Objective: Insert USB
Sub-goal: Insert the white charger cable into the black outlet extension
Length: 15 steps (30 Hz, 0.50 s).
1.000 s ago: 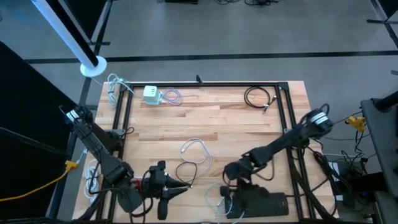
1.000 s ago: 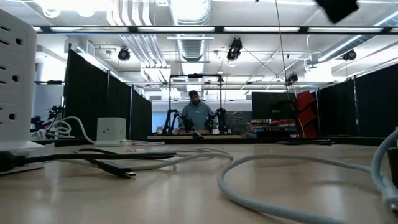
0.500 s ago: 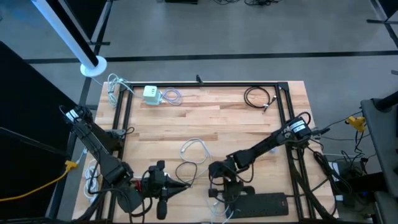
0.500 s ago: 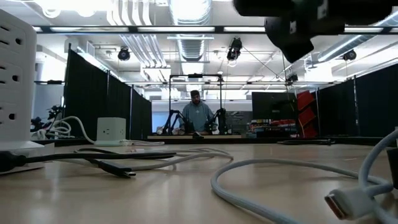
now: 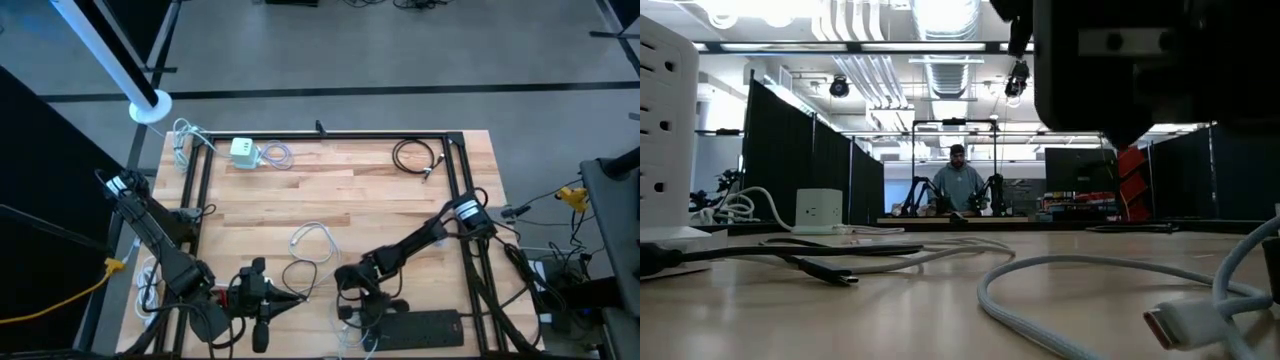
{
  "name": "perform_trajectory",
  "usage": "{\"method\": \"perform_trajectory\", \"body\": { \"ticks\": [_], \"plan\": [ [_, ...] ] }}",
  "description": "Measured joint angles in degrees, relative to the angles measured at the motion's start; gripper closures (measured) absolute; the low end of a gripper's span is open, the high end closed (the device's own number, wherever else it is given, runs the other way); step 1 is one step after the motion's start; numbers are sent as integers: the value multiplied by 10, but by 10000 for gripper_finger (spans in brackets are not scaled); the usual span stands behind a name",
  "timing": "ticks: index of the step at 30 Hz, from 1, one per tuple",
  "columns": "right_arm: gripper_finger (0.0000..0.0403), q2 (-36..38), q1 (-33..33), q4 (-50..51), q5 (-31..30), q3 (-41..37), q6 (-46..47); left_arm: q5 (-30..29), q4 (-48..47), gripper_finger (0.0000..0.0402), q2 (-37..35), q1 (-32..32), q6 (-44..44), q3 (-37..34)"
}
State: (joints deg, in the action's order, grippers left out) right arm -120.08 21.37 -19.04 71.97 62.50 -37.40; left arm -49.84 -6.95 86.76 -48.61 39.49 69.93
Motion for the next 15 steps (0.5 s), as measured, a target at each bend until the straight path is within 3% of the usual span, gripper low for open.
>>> {"method": "perform_trajectory", "body": {
  "ticks": [15],
  "plan": [
    [403, -9, -4, 7, 0, 12, -9, 0, 1, 374, 0, 0, 5, 0]
  ]
}}
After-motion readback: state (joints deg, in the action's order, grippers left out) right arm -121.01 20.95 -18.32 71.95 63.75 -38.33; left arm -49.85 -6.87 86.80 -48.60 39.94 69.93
